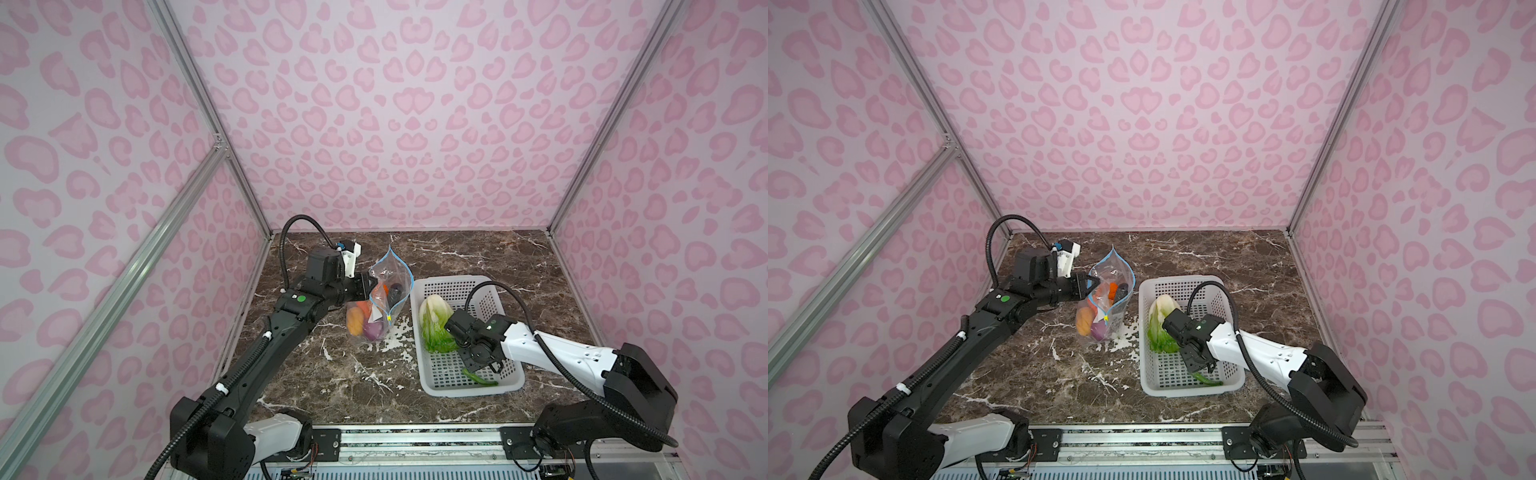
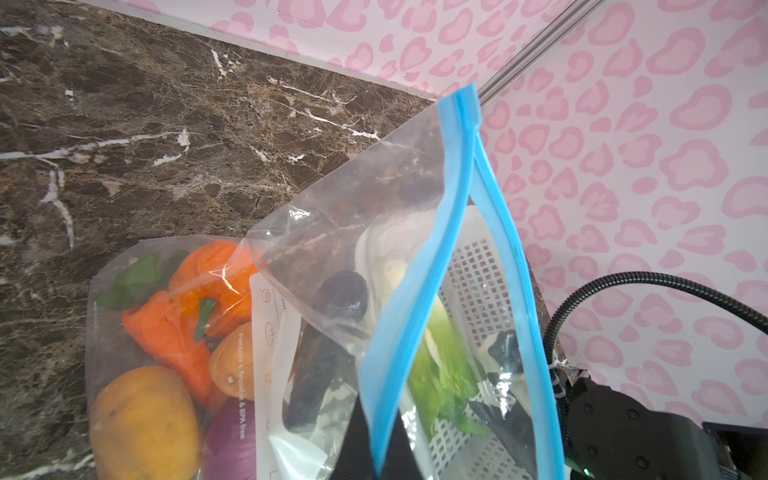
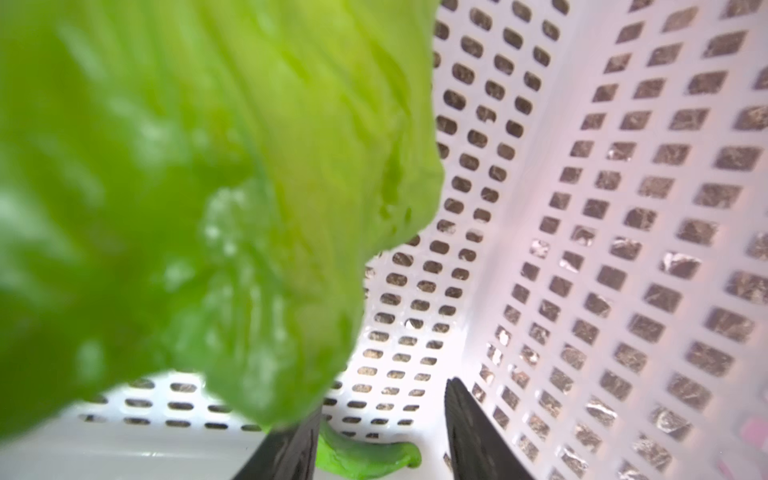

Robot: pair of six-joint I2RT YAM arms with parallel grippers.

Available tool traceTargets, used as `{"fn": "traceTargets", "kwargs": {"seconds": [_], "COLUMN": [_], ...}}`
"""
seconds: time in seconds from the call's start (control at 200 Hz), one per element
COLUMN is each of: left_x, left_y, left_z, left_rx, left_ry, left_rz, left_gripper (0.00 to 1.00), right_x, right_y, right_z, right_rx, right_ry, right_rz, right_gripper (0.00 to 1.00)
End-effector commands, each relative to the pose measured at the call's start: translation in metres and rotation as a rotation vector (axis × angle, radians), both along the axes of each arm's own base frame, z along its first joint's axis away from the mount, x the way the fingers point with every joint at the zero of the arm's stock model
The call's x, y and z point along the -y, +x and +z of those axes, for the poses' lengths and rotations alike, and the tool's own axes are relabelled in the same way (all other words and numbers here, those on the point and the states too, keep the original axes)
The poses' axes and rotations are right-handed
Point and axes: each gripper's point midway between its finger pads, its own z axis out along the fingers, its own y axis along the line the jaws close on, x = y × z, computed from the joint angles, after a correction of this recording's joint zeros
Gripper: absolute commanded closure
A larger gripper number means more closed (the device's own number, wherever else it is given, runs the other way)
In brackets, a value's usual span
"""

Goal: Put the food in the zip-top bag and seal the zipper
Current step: 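Grasp the small green pepper under the lettuce with the right gripper, then lift the green pepper out of the basket with the right gripper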

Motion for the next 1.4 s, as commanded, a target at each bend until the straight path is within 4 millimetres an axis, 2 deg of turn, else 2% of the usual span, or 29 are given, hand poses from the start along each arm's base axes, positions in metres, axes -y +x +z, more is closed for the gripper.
{"fn": "traceTargets", "kwargs": {"seconds": [0.0,0.195,0.465,0.555,0.68,0.81,0.975,1.1,1.23,1.395], "left_x": [0.0,0.0,0.0,-0.001,0.0,0.0,0.0,0.0,-0.001,-0.001], "left_y": [0.002,0.002,0.002,0.002,0.002,0.002,0.002,0.003,0.003,0.003], "left_z": [0.004,0.004,0.004,0.005,0.005,0.004,0.004,0.003,0.002,0.003], "left_rx": [0.021,0.02,0.02,0.024,0.023,0.021,0.019,0.017,0.015,0.016], "left_ry": [-0.005,-0.004,-0.004,-0.005,-0.005,-0.006,-0.005,-0.005,-0.004,-0.004], "left_rz": [0.005,0.007,0.008,0.009,0.007,0.009,0.009,0.01,0.011,0.014], "left_gripper": [0.98,0.98,0.97,0.97,0.98,0.97,0.97,0.98,0.98,0.98], "right_x": [-0.012,-0.024,-0.018,-0.017,-0.018,-0.02,-0.024,-0.029,-0.035,-0.028], "right_y": [-0.011,-0.029,-0.027,-0.027,-0.027,-0.026,-0.02,-0.013,-0.004,0.011], "right_z": [-0.004,-0.013,-0.027,-0.03,-0.03,-0.025,-0.011,0.005,0.028,0.061], "right_rx": [-0.055,-0.116,-0.127,-0.129,-0.131,-0.122,-0.089,-0.059,-0.005,0.101], "right_ry": [0.078,0.114,0.035,0.026,0.031,0.046,0.084,0.175,0.315,0.435], "right_rz": [0.029,0.087,0.087,0.084,0.089,0.09,0.087,0.058,0.038,-0.025], "right_gripper": [0.48,0.49,0.52,0.58,0.75,0.84,0.86,0.87,0.87,0.87]}}
